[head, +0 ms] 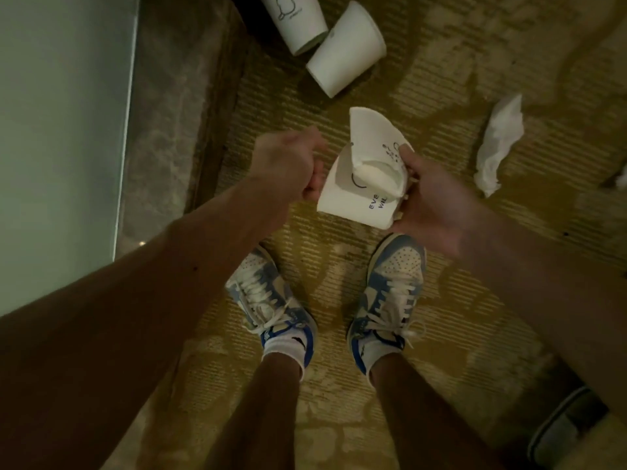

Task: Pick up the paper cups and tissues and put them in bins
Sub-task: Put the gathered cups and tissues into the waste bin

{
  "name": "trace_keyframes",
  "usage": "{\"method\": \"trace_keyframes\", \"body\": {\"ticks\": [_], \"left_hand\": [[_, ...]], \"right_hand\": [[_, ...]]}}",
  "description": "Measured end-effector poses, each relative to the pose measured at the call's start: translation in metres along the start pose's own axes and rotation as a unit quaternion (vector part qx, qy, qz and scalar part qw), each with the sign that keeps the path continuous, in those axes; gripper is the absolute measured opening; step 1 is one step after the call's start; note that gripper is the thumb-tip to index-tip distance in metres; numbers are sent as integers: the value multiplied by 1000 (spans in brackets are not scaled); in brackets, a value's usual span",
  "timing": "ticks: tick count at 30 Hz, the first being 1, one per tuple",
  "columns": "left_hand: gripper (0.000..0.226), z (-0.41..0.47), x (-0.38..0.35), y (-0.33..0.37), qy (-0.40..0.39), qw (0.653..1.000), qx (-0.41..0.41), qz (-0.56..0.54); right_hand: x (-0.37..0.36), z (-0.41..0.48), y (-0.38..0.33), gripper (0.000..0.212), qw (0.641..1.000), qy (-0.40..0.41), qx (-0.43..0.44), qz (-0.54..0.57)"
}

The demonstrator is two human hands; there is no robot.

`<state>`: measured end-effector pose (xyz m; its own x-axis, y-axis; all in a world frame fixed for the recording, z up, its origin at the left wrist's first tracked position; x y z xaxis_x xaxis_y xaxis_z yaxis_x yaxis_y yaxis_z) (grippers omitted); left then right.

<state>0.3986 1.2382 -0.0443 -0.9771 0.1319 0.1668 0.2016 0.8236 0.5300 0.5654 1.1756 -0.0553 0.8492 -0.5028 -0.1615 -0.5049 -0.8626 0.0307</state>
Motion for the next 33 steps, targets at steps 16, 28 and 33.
{"method": "trace_keyframes", "body": {"ticks": [16,28,33], "left_hand": [[50,78,-62,65,-119,716,-347,594],[35,-37,-68,116,-132,824,-279,476],[31,-129,-92,216,-188,826,-327,419]], "right_hand": [[71,4,-31,21,995,38,46,74],[79,-125,-36,25,975,5,57,213],[88,-246,-69,33,937,-53,102,329]]}}
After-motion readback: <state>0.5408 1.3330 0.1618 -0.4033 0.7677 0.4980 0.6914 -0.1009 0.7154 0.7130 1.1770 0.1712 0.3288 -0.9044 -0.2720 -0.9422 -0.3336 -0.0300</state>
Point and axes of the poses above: each hand's wrist, its own z-axis towards the middle knuckle, its own x-axis out of the back of the hand, y = z × x, the point moved 2 cm from there along z, towards the middle knuckle, and after that the axes turned 9 degrees about -x, right-handed, at the moved point
